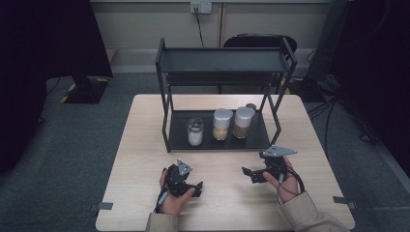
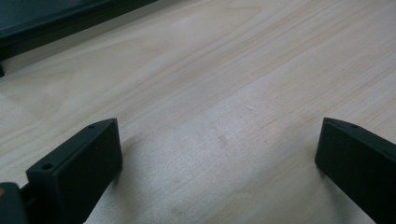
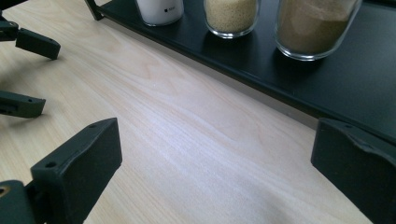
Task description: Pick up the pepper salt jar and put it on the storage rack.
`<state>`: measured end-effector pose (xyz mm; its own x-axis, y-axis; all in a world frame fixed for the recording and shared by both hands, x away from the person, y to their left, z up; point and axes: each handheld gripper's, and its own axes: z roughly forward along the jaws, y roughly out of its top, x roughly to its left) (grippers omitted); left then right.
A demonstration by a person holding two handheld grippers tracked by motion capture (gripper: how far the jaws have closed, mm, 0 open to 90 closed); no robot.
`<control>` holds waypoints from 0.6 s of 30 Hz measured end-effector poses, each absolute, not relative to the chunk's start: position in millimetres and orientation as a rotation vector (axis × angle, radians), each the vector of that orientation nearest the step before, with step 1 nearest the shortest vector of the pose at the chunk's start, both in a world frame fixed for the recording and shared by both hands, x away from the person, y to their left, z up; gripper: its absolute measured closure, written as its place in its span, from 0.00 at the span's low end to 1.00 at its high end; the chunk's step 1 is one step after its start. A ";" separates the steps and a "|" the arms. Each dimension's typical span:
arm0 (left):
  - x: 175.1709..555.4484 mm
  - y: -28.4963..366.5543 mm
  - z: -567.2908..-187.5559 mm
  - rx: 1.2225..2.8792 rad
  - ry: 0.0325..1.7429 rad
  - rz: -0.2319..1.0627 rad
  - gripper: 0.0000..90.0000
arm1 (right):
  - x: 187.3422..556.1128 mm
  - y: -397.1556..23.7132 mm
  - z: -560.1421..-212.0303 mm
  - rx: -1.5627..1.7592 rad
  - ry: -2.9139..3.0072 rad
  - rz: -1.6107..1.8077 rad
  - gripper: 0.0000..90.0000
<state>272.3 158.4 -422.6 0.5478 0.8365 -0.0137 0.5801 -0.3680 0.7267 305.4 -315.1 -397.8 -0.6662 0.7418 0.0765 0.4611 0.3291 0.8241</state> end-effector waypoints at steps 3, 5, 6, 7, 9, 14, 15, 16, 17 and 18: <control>272.3 158.4 -422.6 2.088 1.137 0.473 0.00 | 303.7 -317.2 -398.9 1.073 2.286 1.257 0.01; 272.4 158.4 -422.6 2.089 1.136 0.473 0.00 | 302.0 -318.2 -399.3 1.067 2.290 1.248 0.01; 272.4 158.4 -422.6 2.089 1.136 0.473 0.00 | 301.0 -319.0 -399.7 1.067 2.291 1.246 0.01; 272.4 158.4 -422.6 2.088 1.136 0.473 0.00 | 300.1 -319.8 -400.2 1.067 2.291 1.246 0.01; 272.4 158.4 -422.6 2.089 1.136 0.473 0.00 | 298.5 -321.7 -401.1 1.061 2.294 1.243 0.01; 272.4 158.4 -422.5 2.089 1.136 0.473 0.00 | 294.8 -325.1 -402.5 1.050 2.305 1.228 0.01; 272.4 158.4 -422.5 2.089 1.136 0.473 0.00 | 293.9 -325.5 -402.7 1.049 2.306 1.223 0.01; 272.4 158.4 -422.5 2.089 1.136 0.473 0.00 | 293.5 -326.8 -403.1 1.044 2.310 1.222 0.01; 272.4 158.4 -422.6 2.088 1.137 0.473 0.00 | 292.9 -327.8 -403.6 1.043 2.311 1.222 0.01; 272.4 158.4 -422.6 2.089 1.137 0.473 0.00 | 292.2 -328.9 -404.2 1.043 2.311 1.221 0.01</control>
